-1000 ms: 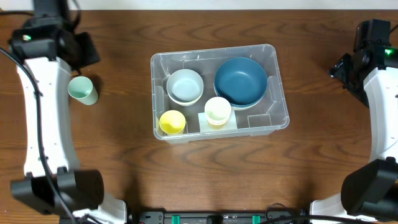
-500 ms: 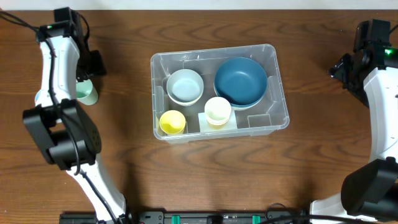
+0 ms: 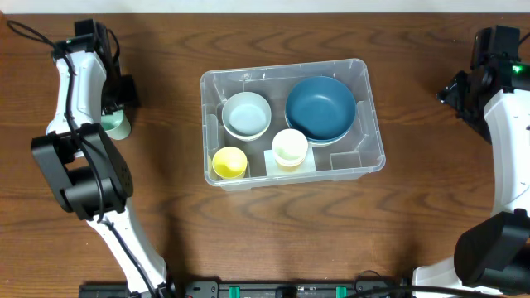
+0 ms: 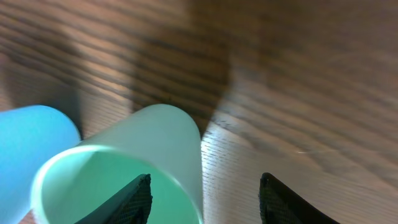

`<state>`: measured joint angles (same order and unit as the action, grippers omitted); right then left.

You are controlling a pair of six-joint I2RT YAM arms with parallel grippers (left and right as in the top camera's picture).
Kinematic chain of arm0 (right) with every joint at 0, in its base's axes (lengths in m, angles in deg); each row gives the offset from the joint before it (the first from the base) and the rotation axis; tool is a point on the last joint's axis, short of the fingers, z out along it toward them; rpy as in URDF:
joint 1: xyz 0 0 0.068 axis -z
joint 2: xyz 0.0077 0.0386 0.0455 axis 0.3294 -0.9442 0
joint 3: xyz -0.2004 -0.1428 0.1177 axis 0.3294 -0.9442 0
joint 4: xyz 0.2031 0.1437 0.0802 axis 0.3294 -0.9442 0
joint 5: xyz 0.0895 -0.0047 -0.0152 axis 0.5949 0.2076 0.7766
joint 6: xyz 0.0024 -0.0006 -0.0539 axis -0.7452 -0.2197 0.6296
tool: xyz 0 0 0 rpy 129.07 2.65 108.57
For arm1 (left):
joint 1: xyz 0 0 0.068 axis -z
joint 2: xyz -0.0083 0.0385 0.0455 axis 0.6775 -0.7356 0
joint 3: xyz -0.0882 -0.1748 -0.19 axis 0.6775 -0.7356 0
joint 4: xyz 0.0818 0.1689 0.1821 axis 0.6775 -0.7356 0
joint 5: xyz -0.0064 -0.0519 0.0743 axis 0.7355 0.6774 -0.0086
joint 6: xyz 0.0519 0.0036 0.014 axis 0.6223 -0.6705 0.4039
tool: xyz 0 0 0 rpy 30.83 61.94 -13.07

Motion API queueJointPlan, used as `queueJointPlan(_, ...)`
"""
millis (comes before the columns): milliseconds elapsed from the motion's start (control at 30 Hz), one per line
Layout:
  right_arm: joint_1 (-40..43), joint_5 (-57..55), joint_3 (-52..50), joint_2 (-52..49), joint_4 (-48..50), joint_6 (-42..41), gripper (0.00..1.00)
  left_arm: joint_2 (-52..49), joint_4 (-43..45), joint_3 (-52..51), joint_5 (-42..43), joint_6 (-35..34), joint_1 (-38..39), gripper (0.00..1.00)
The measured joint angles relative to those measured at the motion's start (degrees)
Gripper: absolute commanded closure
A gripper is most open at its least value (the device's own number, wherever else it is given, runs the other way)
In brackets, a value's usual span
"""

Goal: Pack container
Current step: 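Grasp the mint cup with the left gripper and lift, then lower the mint cup into the yellow cup and release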

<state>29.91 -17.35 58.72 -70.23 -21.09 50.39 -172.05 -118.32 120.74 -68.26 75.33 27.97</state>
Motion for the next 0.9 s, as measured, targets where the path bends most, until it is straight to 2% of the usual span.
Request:
queueJointPlan(67,0.0,0.0,0.0,0.0,0.0,0.0,0.01,-1.4,-0.1,-0.7,0.0,0.2,-0.3,0.46)
queueJointPlan(233,0.0,0.0,0.0,0.0,0.0,0.0,0.01,-3.3,-0.3,-1.7,0.2,0.3,-0.7,0.78)
queueJointPlan(367,0.0,0.0,0.0,0.0,0.0,0.0,0.01,-3.3,-0.7,-1.7,0.2,0.0,-0.7,0.92)
queueJointPlan(700,0.0,0.0,0.0,0.0,0.0,0.0,0.01,-1.9,-2.7,-1.8,1.2,-2.3,0.0,0.94)
queueJointPlan(900,0.0,0.0,0.0,0.0,0.0,0.0,0.01,7.8,-2.6,-1.7,5.4,-3.0,3.8,0.94)
